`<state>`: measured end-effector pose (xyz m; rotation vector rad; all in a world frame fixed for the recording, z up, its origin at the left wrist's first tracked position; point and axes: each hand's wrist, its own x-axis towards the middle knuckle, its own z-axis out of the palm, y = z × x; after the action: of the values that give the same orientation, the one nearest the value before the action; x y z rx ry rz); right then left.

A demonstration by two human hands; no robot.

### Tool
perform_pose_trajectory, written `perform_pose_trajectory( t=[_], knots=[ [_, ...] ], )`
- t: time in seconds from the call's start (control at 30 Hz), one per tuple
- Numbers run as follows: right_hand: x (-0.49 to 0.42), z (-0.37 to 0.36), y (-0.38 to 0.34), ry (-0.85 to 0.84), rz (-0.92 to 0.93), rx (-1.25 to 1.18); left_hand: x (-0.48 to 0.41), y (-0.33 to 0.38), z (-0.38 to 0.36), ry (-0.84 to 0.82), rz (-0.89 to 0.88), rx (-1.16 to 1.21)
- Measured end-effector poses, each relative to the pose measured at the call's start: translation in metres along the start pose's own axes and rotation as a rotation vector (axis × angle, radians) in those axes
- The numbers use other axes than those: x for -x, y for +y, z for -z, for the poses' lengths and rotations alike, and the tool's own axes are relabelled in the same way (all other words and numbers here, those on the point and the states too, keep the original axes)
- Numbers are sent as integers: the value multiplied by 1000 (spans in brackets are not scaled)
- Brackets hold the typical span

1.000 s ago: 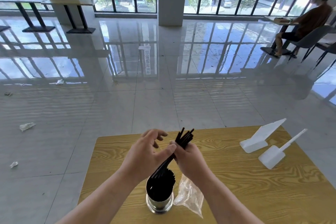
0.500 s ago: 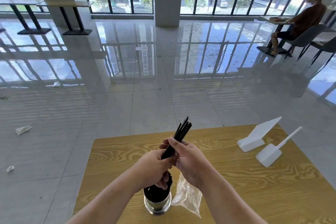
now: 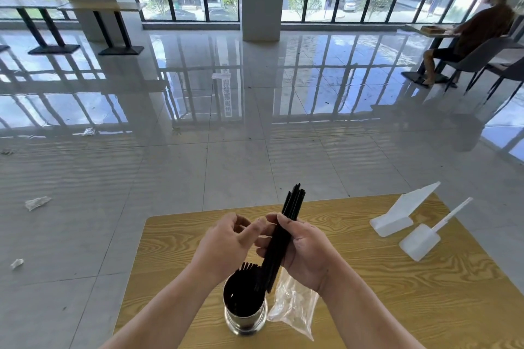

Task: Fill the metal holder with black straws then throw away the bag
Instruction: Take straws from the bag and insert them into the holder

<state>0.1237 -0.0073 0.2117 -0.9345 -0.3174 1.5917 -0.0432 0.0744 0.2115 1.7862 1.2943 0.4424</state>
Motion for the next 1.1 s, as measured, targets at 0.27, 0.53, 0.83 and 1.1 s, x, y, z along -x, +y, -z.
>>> perform_pose_trajectory(
  t=[0.27, 0.53, 0.83, 1.1],
  knots=[
    [5, -2, 7, -262, -151, 141, 1, 23, 7, -403, 123, 621],
    [5, -5, 18, -194, -149, 177, -3, 13, 3, -253, 131, 581],
    [4, 1, 17, -74, -138, 171, -13, 6, 5, -170, 121, 572],
    [2, 2, 21, -60, -103, 171, -17, 2, 4, -230, 98, 536]
  ],
)
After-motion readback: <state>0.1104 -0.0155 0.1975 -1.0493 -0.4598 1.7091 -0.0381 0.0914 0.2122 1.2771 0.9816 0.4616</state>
